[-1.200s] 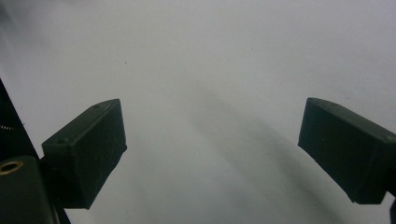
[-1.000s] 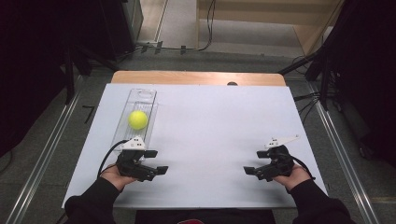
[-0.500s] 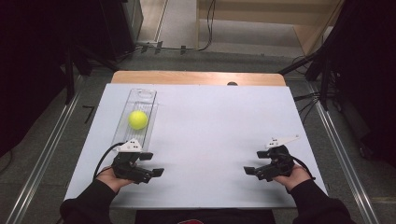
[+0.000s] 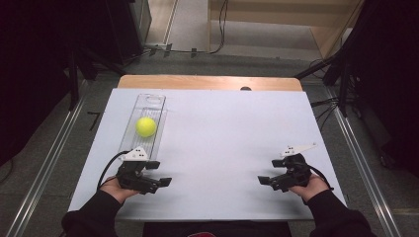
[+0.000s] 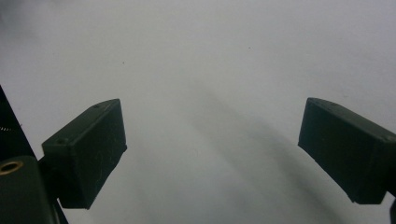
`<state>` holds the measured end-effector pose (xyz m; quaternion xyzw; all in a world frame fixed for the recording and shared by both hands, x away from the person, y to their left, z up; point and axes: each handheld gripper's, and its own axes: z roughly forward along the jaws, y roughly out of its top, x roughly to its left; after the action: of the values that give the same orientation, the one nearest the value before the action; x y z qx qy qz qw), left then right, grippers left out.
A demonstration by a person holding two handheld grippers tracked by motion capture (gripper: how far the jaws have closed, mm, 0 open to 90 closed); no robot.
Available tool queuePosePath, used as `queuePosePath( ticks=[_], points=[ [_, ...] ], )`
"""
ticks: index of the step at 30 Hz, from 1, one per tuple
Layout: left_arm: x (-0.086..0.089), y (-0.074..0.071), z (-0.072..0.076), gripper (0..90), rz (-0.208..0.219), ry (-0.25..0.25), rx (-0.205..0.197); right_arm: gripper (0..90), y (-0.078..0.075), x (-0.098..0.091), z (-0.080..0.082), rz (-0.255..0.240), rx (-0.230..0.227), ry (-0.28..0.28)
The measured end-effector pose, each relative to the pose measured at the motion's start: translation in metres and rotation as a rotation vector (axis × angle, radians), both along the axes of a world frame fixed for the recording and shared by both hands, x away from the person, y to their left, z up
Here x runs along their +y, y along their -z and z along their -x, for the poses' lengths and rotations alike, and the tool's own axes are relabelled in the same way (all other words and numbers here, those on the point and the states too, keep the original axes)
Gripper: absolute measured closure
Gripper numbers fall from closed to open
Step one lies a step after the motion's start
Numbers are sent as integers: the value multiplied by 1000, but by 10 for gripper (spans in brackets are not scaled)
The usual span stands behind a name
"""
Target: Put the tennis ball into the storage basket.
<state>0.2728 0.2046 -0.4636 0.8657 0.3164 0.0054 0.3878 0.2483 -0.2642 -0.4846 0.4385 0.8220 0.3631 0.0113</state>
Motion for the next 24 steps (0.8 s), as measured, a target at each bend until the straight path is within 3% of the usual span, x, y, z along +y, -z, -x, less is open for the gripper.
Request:
queuePosePath(
  ticks=[24],
  points=[
    [0, 0, 0, 217, -6, 4, 2, 57, 0, 0, 0, 2, -2, -2]
  ],
)
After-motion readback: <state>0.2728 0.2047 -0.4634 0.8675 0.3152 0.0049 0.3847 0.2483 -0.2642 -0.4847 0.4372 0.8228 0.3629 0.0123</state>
